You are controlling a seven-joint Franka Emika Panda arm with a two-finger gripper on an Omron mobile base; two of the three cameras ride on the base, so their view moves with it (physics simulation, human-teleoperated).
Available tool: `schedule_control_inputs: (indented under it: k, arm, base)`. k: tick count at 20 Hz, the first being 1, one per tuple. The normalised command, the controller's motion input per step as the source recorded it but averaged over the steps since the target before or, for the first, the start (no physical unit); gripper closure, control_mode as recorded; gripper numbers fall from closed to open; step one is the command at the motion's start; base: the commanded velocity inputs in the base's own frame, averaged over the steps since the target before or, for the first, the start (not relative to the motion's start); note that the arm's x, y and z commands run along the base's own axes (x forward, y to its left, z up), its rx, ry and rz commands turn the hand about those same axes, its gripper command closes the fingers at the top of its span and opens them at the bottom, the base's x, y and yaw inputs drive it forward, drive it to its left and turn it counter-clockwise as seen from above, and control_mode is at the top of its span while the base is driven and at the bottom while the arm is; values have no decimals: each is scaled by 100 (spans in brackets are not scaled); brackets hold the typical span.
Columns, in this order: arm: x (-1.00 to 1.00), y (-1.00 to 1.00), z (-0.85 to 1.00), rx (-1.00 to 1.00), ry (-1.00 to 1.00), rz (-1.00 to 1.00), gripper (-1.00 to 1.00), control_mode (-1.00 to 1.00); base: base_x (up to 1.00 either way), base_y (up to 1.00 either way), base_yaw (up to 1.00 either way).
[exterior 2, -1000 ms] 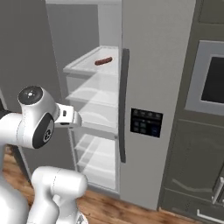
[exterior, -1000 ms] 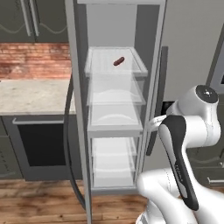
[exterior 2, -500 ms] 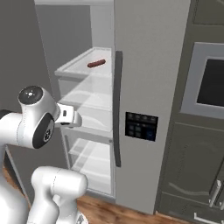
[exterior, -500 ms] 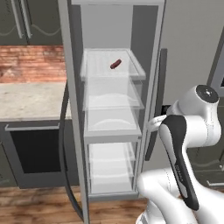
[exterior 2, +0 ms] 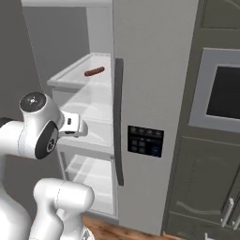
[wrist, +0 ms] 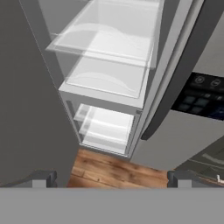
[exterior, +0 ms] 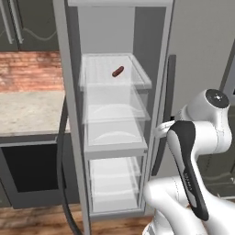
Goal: Retrieve the sausage and cheese from the fridge and place them on the cutting board on the counter.
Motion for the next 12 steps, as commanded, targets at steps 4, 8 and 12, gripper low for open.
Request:
schedule_control_inputs:
  k: [4, 8, 12]
  arm:
    - [0, 0, 0, 0, 0, 0, -100, 100]
    - [0, 0, 0, 0, 0, 0, -100, 100]
    - [0, 0, 0, 0, 0, 0, -100, 100]
  base:
    - [17, 21, -5]
    - [4, 45, -15]
    - [9, 54, -15]
